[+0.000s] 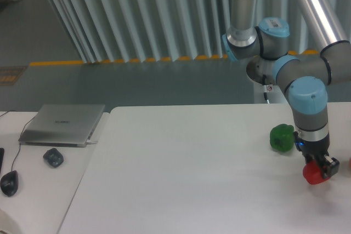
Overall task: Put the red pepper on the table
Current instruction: 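Lower the red pepper onto the table beside the green pepper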
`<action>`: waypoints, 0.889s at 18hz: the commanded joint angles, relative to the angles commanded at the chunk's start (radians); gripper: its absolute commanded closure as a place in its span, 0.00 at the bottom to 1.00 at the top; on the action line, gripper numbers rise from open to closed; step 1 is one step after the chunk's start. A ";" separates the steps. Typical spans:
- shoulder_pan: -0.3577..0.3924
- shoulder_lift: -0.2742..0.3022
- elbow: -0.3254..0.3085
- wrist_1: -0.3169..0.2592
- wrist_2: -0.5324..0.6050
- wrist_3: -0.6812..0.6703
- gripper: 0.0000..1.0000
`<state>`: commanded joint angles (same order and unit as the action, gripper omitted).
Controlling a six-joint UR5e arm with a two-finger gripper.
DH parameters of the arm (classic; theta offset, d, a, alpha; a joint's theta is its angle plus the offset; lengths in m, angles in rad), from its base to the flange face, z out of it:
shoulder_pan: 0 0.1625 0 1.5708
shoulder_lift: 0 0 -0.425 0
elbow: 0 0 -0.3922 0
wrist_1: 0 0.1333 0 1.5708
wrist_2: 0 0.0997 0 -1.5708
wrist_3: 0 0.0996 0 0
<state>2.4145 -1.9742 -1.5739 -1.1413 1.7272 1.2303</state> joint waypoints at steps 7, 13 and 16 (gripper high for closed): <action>-0.009 -0.003 -0.012 0.003 0.026 -0.006 0.00; -0.011 0.008 -0.006 0.002 0.017 -0.023 0.00; -0.017 0.020 0.014 -0.011 0.017 -0.011 0.00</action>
<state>2.3976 -1.9544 -1.5602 -1.1519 1.7442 1.2195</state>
